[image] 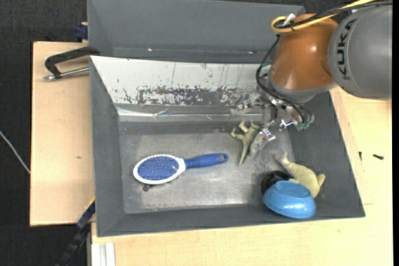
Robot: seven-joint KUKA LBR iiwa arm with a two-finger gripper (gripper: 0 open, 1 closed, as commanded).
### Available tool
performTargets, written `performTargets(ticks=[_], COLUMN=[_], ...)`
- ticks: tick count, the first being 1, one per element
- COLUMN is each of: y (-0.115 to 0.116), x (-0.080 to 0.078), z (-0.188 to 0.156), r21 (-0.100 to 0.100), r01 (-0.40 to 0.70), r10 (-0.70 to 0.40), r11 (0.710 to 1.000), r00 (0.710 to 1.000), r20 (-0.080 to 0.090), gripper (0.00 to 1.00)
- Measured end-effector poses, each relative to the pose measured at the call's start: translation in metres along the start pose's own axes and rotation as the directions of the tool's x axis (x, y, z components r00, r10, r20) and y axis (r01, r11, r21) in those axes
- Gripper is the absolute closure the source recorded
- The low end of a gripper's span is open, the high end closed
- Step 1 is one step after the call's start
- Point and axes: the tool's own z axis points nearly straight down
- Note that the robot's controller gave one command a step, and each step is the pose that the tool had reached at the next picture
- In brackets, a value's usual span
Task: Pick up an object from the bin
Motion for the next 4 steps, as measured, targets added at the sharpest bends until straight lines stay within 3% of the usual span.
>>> performTargets(ticks=[1,2,3,4], y=[0.096,0.152,0.158,0.154], x=[-0.025,-0.020,-0.035,-0.036], z=[0.001,0.028,0.029,0.025], r21=[-0.005,0.000,-0.007,-0.005], r01=[0.065,0.063,0.425,0.424], r10=[-0.065,-0.063,-0.425,-0.424], r11=[0.998,0.998,0.905,0.906], r00=[0.998,0.998,0.905,0.906], r20=[-0.007,-0.004,-0.003,-0.010], gripper=[0.00,0.00,0.00,1.00])
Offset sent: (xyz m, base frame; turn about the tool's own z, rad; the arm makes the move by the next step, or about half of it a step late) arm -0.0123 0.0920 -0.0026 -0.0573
